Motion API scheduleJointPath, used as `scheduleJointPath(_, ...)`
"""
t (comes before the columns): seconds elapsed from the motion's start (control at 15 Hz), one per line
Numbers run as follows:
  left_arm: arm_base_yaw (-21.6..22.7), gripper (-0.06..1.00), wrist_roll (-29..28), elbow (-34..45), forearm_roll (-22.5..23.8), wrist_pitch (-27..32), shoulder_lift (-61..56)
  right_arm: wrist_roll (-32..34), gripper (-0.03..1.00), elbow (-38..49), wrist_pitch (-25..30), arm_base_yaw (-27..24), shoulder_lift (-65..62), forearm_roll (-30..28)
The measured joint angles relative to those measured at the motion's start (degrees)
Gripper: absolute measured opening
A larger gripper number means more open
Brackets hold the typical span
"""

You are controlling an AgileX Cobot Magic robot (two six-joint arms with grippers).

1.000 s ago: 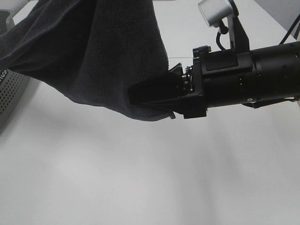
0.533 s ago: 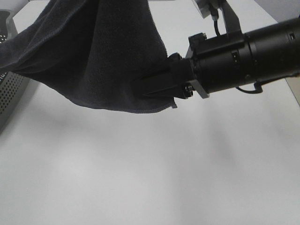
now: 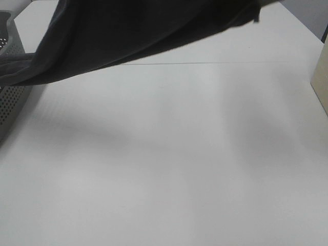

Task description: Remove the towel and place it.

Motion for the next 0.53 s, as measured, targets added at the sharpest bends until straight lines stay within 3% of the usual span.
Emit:
scheduleJointPath(0.2, 2.52, 0.0, 0.4, 0.0, 2.06, -9.51, 1.6, 5.39, 0.02, -18.11, 3.78, 0.0, 3.72, -12.15)
scheduleJointPath(0.27, 3.32, 0.0, 0.4, 0.0, 2.29, -11.06, 1.95, 5.56, 0.02, -21.14, 3.84, 0.0, 4.76, -13.35)
scheduleJointPath(0.33, 5.96, 0.0, 0.63, 0.0, 2.64, -16.62, 3.27, 5.96, 0.02, -31.28, 4.18, 0.0, 9.28, -16.39)
scheduleJointPath(0.53, 9.05, 0.0, 3.04, 0.0, 3.04, -23.55, 5.9, 4.35, 0.02, -43.66, 4.35, 0.0, 15.47, -20.97)
